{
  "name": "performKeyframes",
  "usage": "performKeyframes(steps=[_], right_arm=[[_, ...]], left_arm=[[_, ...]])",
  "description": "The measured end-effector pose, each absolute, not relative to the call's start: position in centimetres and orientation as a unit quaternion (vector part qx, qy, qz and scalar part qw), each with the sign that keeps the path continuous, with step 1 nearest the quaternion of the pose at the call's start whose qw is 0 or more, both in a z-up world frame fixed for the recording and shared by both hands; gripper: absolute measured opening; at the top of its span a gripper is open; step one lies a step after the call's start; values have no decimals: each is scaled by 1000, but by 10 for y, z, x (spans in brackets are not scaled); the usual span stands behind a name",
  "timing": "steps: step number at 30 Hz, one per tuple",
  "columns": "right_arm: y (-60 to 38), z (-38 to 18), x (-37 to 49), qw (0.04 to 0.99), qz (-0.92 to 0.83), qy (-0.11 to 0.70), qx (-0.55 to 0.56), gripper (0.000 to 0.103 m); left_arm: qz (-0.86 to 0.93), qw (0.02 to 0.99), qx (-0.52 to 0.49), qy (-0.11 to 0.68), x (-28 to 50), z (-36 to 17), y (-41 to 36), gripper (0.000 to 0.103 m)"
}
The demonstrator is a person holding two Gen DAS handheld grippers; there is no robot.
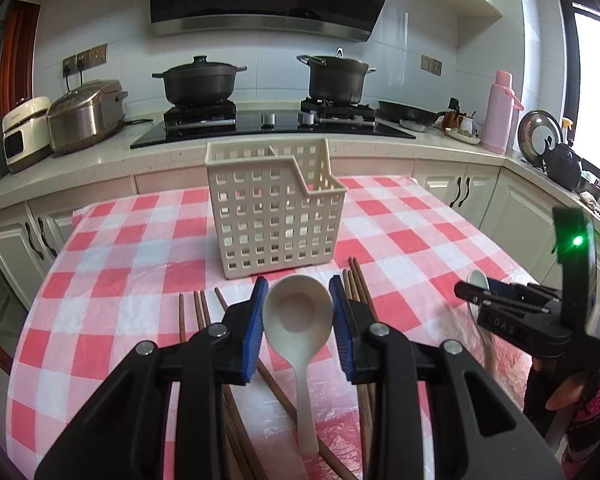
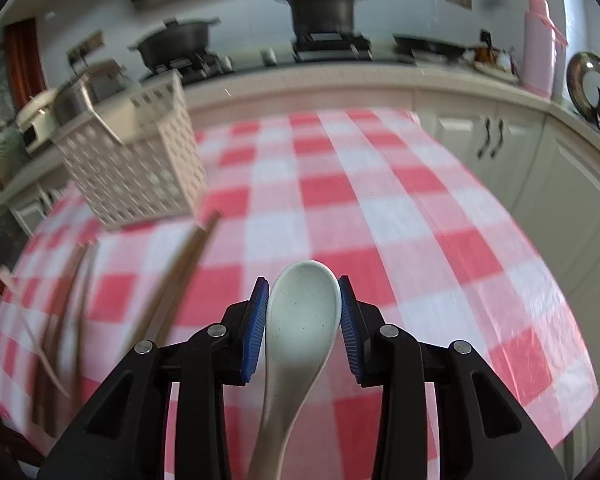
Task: Organize utensils
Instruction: 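Carry the spoon in the right gripper over the white caddy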
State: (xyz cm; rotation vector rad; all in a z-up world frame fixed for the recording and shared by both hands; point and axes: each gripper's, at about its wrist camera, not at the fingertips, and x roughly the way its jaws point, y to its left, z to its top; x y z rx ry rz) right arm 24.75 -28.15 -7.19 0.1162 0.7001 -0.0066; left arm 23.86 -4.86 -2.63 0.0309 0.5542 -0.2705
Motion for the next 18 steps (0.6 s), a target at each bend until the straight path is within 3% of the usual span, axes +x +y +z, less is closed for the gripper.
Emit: performKeyframes(steps=[18], right_arm=[[-233,12,307,974,59,215,35,34]], left_arm=[[-128,968,16,216,283,52,-43,30]])
